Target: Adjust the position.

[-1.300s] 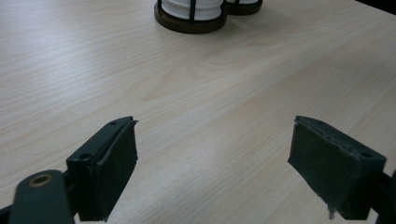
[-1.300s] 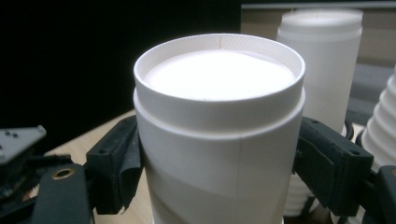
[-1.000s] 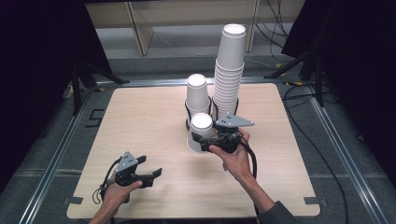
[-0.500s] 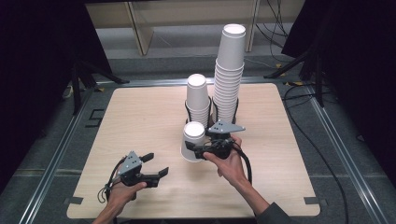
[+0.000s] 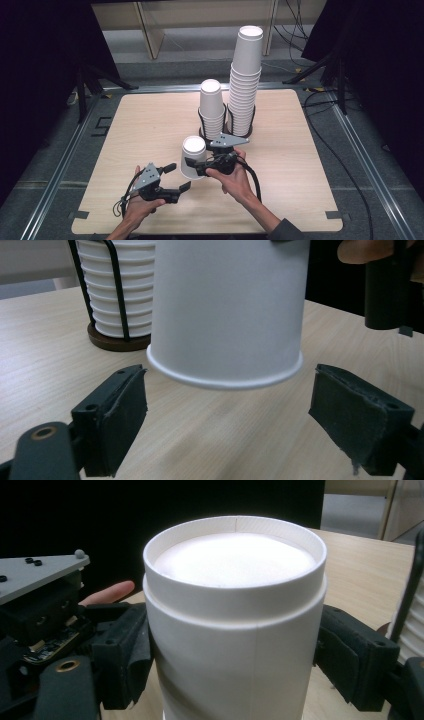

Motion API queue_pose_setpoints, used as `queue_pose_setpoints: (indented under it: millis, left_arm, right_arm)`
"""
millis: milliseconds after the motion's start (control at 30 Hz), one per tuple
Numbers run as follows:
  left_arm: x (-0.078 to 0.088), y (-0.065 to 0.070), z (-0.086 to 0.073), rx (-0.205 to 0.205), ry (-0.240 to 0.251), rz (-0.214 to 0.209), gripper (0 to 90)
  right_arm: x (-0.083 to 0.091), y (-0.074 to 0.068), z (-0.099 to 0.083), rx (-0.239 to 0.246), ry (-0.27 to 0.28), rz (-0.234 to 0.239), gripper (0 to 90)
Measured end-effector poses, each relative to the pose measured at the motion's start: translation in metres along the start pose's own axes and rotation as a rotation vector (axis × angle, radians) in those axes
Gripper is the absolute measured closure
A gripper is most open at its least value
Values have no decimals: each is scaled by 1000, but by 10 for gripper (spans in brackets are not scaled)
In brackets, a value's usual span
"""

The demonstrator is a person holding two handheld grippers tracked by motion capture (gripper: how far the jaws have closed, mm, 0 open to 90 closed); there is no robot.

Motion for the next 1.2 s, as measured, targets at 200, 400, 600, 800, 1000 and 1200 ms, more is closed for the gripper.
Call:
queue_pose_setpoints:
  millis: [200, 400, 600, 800, 1000, 1200]
  left_arm:
    - [-4, 0, 2, -4, 0, 15, 143]
    - [-7, 2, 3, -11, -1, 23, 61]
    - [-8, 3, 4, -13, -7, 32, 0]
    - [-8, 4, 5, -19, 7, 33, 0]
    - [-10, 3, 6, -24, 17, 41, 0]
    - [-11, 3, 7, -20, 22, 50, 0]
  right_arm:
    - [-2, -8, -2, -24, -8, 40, 220]
    - [-5, -12, -1, 3, 2, 41, 220]
    - [-7, -25, -1, -25, 1, 107, 221]
    - [-5, -26, -1, -18, -2, 100, 220]
    - [-6, -28, -1, -24, 5, 103, 220]
    - [-7, -26, -1, 0, 18, 77, 220]
Point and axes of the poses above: each handheld gripper's, and its own axes: x roughly backward along the jaws, z roughly out of its top, y roughly to its right, the point moved 8 cm from there along -x, roughly forward along the jaws, and after that the axes turned 15 degrees about -y, right-handed, at the moved point
